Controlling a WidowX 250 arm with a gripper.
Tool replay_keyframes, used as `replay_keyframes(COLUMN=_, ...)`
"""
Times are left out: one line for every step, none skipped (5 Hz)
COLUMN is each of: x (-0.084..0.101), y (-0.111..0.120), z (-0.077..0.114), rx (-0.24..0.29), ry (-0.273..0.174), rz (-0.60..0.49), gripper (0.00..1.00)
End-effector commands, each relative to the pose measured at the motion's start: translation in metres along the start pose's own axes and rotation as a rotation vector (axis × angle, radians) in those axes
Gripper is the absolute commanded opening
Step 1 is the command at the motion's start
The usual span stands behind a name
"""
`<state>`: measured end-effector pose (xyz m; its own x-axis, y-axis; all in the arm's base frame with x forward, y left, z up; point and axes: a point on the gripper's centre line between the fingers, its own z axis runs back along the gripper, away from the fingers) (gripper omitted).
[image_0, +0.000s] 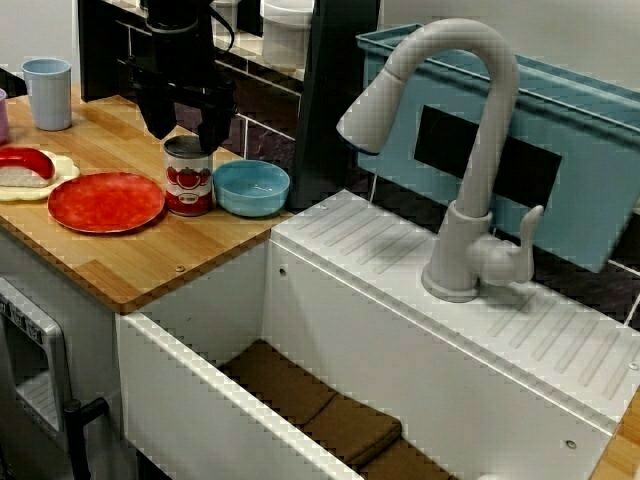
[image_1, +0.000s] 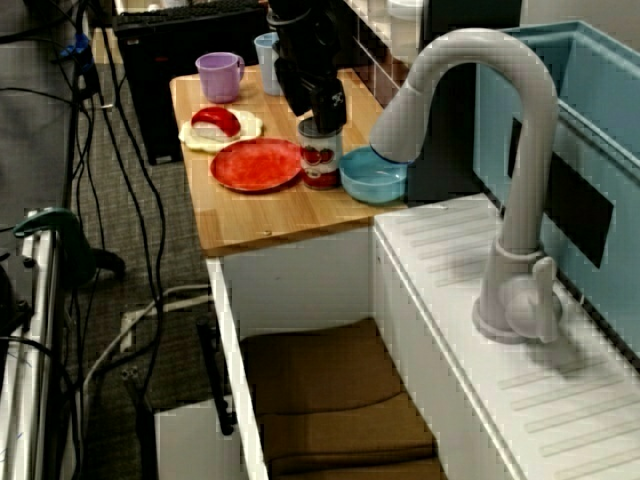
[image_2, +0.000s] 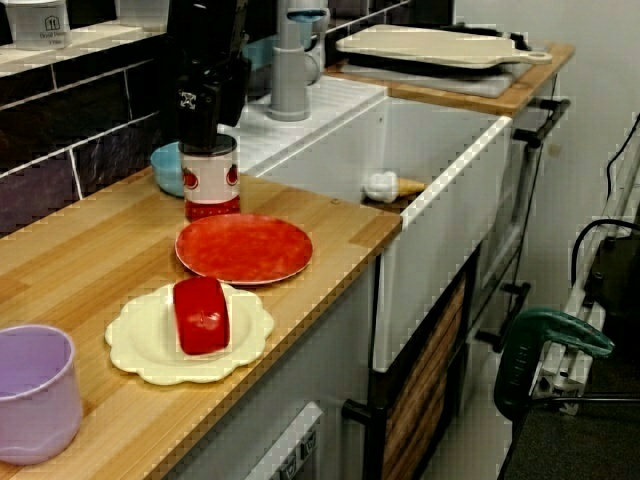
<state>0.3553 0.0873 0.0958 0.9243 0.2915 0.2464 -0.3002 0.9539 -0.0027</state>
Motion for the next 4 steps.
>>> replay_keyframes(x=0.0164, y=0.0055, z=0.0121, rx=0.006, ry=-0.051, rz=0.006, gripper=1.0)
replay_keyframes(x=0.0189, y=0.0055, z=0.0102, rx=0.01, ry=-0.051, rz=0.01, gripper=1.0)
replay_keyframes(x=0.0203, y=0.0055, z=0.0072, rx=0.015, ry=-0.049, rz=0.014, gripper=1.0)
replay_keyframes(x=0.0215, y=0.0057, z=0.0058, rx=0.022, ry=-0.047, rz=0.023, gripper=1.0)
